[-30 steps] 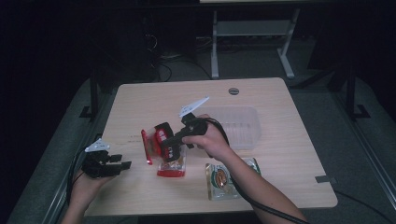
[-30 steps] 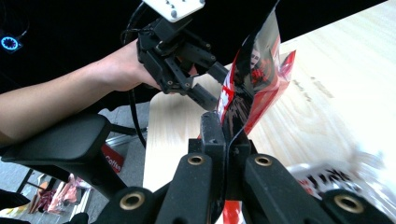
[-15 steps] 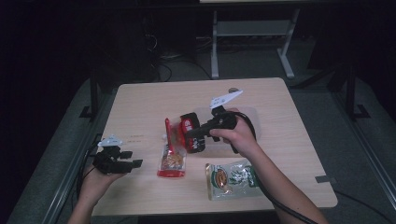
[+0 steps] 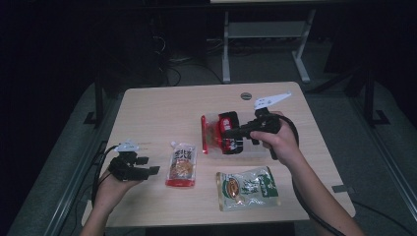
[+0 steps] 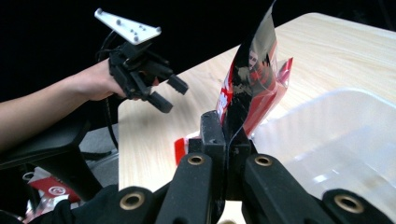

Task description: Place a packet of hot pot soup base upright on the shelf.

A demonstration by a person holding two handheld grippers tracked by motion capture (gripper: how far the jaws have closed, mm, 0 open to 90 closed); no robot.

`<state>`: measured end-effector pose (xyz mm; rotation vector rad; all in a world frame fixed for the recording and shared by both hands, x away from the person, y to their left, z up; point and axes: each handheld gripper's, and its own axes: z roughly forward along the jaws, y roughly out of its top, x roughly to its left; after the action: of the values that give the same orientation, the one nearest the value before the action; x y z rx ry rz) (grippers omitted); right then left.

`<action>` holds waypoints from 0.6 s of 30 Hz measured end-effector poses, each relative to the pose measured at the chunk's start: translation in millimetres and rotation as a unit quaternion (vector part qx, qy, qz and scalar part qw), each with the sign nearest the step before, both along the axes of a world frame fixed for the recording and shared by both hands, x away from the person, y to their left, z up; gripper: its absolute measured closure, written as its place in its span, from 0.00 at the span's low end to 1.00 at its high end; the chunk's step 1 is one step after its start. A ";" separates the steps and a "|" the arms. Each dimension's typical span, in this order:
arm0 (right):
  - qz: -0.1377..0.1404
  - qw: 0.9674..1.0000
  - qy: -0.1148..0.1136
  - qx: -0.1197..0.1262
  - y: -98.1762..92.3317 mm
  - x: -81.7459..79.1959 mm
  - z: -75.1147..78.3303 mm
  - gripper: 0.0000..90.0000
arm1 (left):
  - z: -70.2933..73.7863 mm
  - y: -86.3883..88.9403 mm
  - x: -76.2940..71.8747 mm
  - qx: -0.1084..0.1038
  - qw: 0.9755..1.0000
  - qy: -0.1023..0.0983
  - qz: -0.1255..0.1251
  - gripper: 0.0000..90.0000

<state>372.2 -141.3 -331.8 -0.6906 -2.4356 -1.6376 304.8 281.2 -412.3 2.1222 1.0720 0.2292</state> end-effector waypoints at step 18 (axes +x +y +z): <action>-0.091 0.996 0.016 0.016 -84.0 3.7 -20.0 1.00 | -10.3 12.3 -6.5 0.020 0.999 -0.039 -0.021 0.38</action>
<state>375.9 -225.2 -351.8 -0.9528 -2.3801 -1.7088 298.2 293.5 -422.6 2.1512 0.9840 0.3125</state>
